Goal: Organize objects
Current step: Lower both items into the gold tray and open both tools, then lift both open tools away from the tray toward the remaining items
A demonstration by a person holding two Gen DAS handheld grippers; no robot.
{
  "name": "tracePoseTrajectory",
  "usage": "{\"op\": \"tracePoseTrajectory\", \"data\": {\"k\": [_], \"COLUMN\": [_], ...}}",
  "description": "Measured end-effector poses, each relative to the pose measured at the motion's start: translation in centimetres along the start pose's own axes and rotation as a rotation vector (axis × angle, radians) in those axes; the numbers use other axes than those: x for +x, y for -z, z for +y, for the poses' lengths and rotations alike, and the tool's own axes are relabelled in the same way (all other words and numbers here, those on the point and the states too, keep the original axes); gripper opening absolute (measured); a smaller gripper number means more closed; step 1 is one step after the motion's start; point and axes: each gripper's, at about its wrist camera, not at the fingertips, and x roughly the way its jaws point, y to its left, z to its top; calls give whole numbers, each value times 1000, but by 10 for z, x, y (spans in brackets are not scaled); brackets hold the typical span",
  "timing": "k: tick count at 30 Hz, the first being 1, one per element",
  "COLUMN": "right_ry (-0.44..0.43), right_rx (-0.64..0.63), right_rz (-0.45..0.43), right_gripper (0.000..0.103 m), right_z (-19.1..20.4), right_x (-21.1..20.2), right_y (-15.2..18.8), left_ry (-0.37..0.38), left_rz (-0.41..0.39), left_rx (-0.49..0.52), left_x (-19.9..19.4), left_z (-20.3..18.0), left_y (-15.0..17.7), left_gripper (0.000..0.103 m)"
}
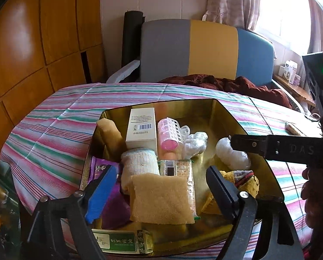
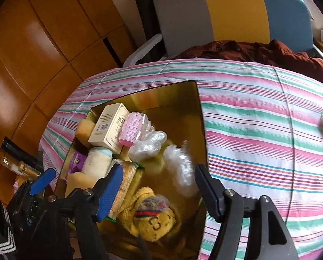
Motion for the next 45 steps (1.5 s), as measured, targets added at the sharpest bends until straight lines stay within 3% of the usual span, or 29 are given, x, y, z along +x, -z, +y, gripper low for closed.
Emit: {"op": "tracePoseTrajectory", "data": {"k": [14,17,22,34,40,45], "right_ry": [84,123,199,505,648,674], "right_rx": [54,87,162,286,181,90], "right_rz": [-21,-24,-27,3,106,163], "right_gripper": [70,81,81,81,81,82], "right_z": [-40,-62,-111,-255,-314,-345], "right_x": [-31,-41,-61,-113,-110,-96], "right_y": [7,5,1,-6,-7,-11], "left_ry": [10,39,96,210,273,309], "left_rz": [-63,-77,-85,-79,-45,0], "left_rx": [27,39,72,168,217,252], "left_x": [-25,-30,-33,-28,-19,-4], "left_z": [-10,-16,-34,-97,-131,-160], "left_y": [-6,-9,-15,-35,-43,-49], "left_gripper": [88,88,88,88,88,88]}}
